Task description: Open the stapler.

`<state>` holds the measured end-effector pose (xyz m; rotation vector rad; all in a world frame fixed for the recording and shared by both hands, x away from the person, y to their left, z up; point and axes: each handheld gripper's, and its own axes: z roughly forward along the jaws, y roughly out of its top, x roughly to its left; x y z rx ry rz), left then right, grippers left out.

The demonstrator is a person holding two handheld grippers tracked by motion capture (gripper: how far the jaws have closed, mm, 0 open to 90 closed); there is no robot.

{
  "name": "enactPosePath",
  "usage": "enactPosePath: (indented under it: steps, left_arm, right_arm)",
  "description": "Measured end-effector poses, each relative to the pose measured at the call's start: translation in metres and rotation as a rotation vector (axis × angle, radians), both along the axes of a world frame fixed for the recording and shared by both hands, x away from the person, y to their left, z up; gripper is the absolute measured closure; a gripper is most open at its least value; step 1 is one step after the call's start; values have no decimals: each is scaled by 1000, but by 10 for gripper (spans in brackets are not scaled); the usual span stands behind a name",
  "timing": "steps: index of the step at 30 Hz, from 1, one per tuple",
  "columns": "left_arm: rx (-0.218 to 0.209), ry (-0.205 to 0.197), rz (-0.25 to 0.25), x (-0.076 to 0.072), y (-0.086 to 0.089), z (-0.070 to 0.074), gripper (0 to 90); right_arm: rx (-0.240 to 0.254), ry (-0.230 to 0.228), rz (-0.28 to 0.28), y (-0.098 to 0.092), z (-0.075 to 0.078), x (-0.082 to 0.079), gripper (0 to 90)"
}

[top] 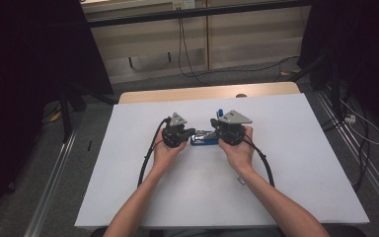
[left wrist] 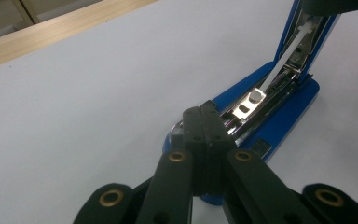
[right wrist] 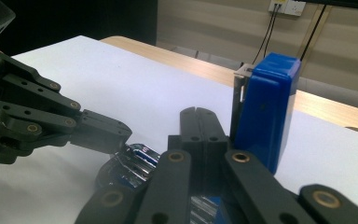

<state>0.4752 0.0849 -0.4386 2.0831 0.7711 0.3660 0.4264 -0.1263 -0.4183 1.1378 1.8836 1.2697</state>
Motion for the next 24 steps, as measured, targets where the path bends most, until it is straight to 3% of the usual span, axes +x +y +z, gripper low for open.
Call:
enactPosePath:
  steps: [24]
  left_arm:
    - [-10, 5, -2, 0, 1, -1, 900]
  right_arm:
    - [37, 8, -19, -14, 0, -1, 900]
